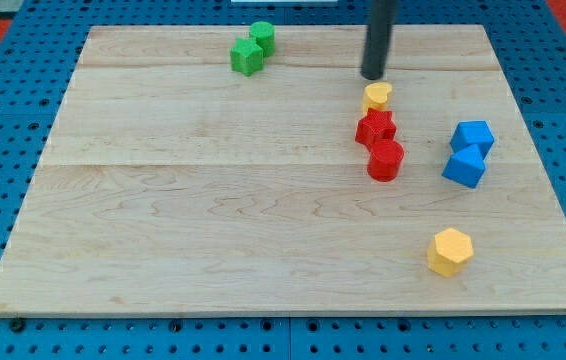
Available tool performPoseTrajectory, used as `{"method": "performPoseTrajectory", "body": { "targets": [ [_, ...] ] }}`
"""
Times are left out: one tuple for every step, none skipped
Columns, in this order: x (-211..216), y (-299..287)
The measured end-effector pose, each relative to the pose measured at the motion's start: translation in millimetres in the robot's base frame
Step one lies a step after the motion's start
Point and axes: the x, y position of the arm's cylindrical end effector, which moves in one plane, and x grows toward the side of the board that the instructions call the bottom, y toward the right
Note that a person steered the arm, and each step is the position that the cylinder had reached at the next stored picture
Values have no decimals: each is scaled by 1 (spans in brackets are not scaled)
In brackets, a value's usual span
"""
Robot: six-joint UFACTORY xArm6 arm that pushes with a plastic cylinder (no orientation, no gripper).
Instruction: Move your arm to the right of the green star
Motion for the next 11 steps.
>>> {"method": "performPoseTrajectory", "body": {
  "targets": [
    [34,-26],
    [36,-115],
    [32,-145],
    [8,-145],
    [-13,-145],
    [-29,-145],
    [-28,-145],
    [-22,-140],
    [-22,-140],
    [-24,-140],
    [-26,-140]
  ]
}}
